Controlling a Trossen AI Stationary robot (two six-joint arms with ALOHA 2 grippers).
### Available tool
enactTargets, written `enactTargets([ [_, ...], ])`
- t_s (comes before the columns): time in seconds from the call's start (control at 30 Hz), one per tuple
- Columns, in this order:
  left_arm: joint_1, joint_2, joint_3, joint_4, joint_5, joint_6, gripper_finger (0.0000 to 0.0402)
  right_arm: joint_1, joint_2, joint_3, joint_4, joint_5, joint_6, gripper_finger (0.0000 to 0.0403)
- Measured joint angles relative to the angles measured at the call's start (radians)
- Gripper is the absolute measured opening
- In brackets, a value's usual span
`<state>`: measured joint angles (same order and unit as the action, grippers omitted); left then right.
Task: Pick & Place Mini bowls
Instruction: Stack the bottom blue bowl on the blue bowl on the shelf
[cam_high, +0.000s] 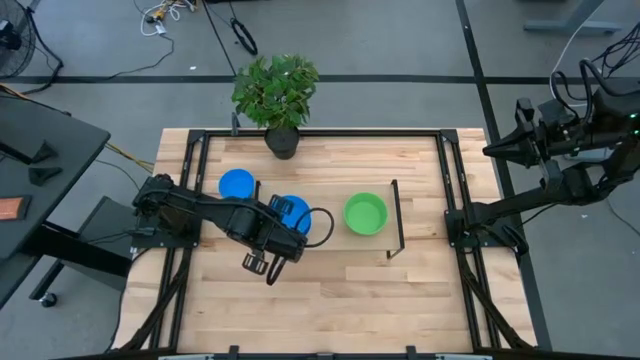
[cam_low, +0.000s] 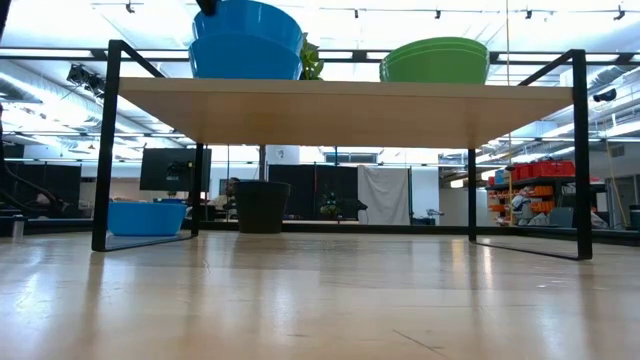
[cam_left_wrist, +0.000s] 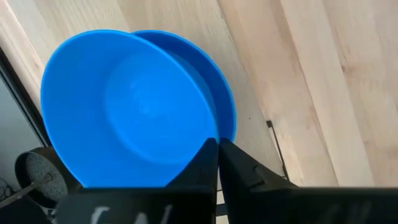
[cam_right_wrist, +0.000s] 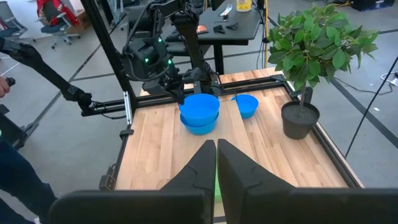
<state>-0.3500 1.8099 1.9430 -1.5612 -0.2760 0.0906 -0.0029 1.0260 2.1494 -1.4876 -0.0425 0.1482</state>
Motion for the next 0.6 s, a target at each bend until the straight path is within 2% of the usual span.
enactTargets([
  [0.33,0.000,0.000,0.000,0.000,0.007,-0.026,0.0016,0.000,0.000,0.000,0.000,0.000,0.000,0.0021],
  [0.6,-0.001,0.000,0.000,0.002,0.011,-0.026,0.0072,0.000,0.000,0.000,0.000,0.000,0.000,0.0021],
])
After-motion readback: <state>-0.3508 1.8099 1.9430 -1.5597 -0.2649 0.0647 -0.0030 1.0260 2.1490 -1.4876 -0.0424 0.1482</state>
